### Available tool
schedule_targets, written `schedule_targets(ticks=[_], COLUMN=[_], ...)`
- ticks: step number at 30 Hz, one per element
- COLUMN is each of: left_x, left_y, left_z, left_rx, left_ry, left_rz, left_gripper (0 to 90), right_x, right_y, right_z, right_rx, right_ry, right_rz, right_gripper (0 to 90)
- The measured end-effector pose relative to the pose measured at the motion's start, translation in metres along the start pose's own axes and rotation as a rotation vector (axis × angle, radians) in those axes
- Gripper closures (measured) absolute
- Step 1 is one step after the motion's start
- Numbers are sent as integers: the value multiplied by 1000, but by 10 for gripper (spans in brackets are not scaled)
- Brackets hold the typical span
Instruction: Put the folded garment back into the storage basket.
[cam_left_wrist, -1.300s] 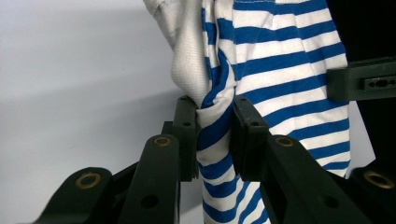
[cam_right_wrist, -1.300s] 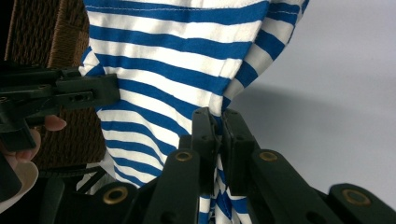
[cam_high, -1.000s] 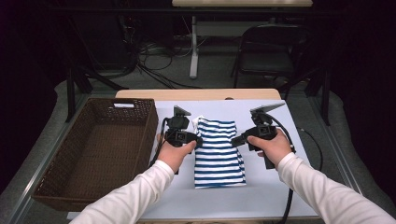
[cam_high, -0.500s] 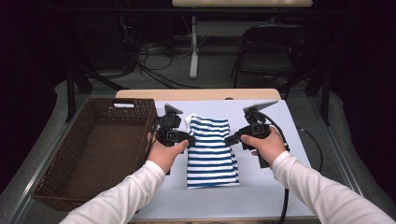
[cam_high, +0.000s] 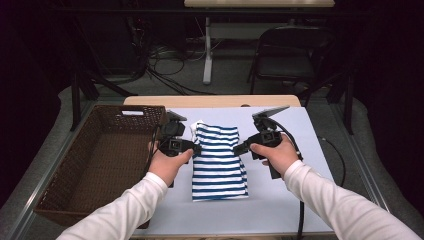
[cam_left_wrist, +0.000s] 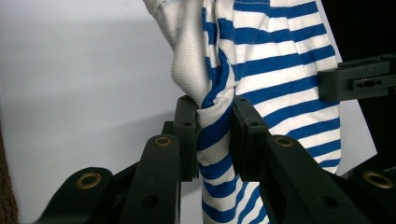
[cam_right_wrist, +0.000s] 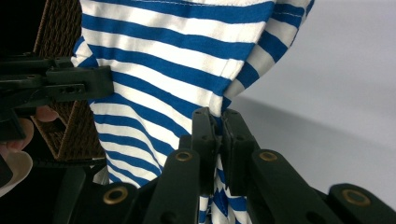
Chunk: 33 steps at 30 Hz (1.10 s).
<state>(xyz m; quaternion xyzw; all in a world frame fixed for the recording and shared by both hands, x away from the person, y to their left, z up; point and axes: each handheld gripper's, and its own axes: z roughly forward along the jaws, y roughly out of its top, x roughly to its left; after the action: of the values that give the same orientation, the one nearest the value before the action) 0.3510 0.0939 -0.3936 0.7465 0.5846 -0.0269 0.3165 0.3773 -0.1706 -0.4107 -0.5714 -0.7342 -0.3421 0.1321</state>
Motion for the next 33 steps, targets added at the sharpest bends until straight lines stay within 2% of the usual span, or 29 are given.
schedule_targets(ticks=[3, 11, 12, 16, 17, 18, 21, 25, 30, 33], left_x=[4, 14, 16, 23, 25, 27, 33, 40, 50, 56], left_y=[1, 2, 2, 4, 4, 4, 4, 3, 4, 6], left_z=[-1, -8, -9, -14, -15, -16, -21, -26, -34, -38], left_rx=[-3, -7, -7, -9, -10, -6, -11, -16, -25, -30], left_ry=[1, 11, 11, 17, 17, 17, 22, 29, 23, 24], left_rz=[-12, -26, -28, -37, -37, -40, -45, -55, -64, -68], left_gripper=[746, 747, 747, 747, 747, 747, 747, 747, 746, 746], right_x=[3, 12, 14, 20, 22, 23, 29, 35, 44, 49], right_y=[1, 7, 7, 10, 11, 12, 14, 16, 20, 23], right_z=[2, 10, 11, 15, 17, 18, 21, 28, 33, 37], right_rx=[8, 4, 8, 8, 3, 6, 11, 11, 19, 6], right_ry=[3, 16, 17, 28, 30, 32, 36, 46, 58, 60], right_rz=[9, -14, 0, -14, -1, -13, -4, -15, -25, -24], right_gripper=[854, 854, 854, 854, 854, 854, 854, 854, 854, 854])
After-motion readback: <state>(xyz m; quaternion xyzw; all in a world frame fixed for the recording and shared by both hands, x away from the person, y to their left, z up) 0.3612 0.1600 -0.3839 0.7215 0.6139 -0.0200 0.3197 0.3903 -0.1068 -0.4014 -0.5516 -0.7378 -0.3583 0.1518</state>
